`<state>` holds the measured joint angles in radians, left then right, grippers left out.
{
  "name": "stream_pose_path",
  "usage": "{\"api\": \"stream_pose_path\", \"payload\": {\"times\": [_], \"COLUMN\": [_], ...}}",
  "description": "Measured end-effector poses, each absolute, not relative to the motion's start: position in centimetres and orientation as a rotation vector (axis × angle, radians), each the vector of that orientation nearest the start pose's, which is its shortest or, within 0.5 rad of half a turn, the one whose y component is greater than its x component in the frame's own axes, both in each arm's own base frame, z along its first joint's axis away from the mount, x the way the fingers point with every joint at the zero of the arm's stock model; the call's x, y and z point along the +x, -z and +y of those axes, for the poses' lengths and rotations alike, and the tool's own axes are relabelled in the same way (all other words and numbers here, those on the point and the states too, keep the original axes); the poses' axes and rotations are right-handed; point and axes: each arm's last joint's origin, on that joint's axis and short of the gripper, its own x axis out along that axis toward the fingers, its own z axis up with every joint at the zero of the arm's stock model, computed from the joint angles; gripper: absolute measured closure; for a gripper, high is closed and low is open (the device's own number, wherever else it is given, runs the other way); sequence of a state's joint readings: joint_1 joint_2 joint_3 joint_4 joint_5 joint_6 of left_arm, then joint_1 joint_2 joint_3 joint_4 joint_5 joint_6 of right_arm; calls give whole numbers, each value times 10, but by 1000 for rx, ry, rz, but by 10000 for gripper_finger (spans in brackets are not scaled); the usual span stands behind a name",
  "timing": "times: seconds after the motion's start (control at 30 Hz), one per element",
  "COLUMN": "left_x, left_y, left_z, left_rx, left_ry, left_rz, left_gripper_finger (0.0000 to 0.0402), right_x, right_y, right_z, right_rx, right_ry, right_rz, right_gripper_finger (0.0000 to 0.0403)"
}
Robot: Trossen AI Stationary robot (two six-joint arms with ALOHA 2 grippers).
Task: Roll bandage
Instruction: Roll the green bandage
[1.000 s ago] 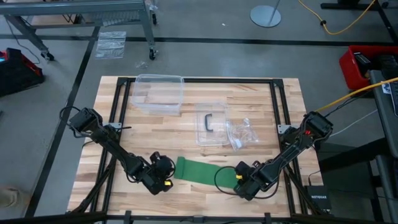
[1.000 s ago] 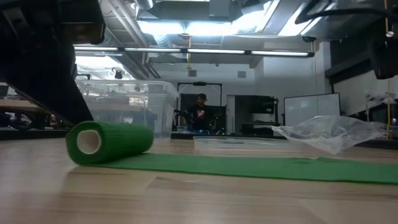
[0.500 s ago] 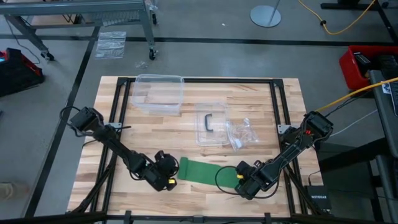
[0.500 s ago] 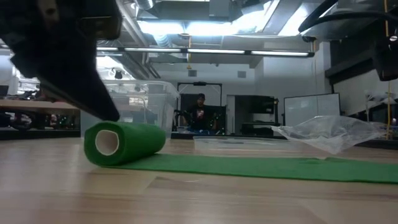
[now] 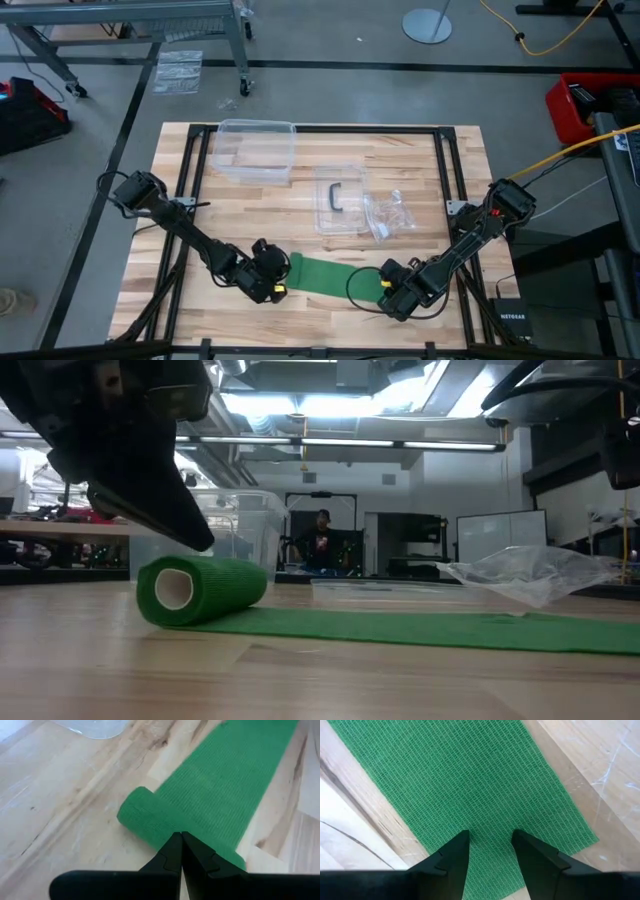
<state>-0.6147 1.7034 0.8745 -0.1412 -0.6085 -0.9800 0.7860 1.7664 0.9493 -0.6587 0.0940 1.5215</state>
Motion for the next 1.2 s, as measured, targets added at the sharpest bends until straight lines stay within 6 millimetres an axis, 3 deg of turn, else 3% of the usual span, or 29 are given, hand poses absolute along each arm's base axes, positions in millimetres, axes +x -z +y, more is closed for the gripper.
{"api": "stream_pose_path", "payload": {"times": [0.2,0.53,0.8,1.2], "left_x": [258,259,270,294], "left_y": [-143,-143,-139,-151], "left_z": [-162,-163,-166,-159], "left_rx": [-350,-373,-391,-429], "left_ry": [-458,-445,-390,-282], "left_rz": [785,791,742,616], "left_gripper_finger": [401,402,402,401], "right_x": [208,208,209,209], "right_y": [-129,-129,-128,-129], "right_z": [205,205,204,204], "right_rx": [606,606,601,601], "right_ry": [529,530,534,535], "right_rz": [1366,1361,1341,1339], "right_gripper_finger": [237,237,237,237]}}
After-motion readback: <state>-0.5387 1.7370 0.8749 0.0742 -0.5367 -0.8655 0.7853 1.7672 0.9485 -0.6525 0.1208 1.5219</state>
